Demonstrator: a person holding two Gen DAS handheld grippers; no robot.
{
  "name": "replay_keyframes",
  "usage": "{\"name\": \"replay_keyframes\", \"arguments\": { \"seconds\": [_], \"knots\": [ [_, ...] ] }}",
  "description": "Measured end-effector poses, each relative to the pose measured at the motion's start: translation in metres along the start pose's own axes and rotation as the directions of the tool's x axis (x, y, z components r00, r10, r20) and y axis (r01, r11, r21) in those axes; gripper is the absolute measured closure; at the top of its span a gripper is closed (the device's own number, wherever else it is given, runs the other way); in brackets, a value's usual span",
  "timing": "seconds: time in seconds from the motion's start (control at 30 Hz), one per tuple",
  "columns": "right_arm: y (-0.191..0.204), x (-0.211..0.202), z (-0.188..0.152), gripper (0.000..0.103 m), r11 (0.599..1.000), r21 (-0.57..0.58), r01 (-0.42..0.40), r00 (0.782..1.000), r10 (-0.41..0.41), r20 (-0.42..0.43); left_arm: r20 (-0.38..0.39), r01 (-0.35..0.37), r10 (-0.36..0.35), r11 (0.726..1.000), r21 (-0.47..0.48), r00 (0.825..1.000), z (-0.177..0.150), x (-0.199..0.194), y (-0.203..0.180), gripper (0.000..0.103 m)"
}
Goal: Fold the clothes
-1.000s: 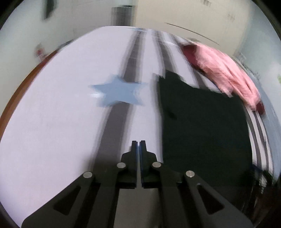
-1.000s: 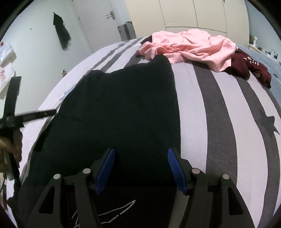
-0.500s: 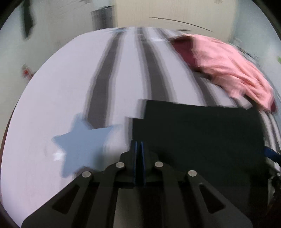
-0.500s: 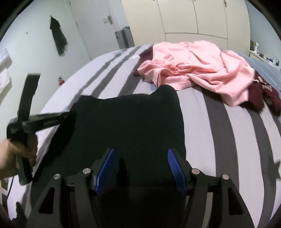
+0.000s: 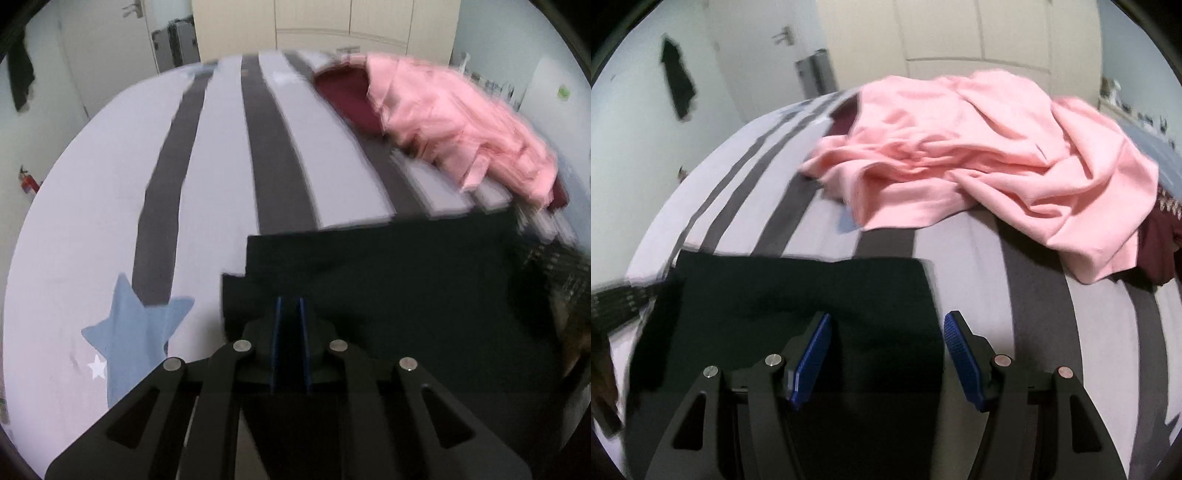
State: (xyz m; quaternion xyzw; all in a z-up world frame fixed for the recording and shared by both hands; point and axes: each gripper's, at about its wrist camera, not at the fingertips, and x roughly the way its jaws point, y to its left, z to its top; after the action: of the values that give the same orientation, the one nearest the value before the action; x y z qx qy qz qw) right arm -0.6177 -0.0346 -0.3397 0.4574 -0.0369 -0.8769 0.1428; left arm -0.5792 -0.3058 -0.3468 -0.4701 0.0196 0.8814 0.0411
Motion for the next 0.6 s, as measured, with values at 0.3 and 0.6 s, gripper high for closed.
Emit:
{"name": "replay_keyframes", "arguments": {
  "seconds": [0.3, 0.6],
  "knots": [
    [-0.007, 0.009, 0.024, 0.039, 0.999, -0.021, 0.05, 0.999, -0.05, 0.002, 0.062, -0.044, 0.059, 0.976, -0.215, 0.996, 0.003, -0.019, 0.044, 0.091],
    [0.0, -0.085, -0.005, 0.039, 0.999, -0.048, -0.016, 0.991, 0.022, 0.13, 0.128, 0.077, -0.055, 0.982, -0.171, 0.99, -0.059, -0.117, 0.039, 0.09]
  ]
}}
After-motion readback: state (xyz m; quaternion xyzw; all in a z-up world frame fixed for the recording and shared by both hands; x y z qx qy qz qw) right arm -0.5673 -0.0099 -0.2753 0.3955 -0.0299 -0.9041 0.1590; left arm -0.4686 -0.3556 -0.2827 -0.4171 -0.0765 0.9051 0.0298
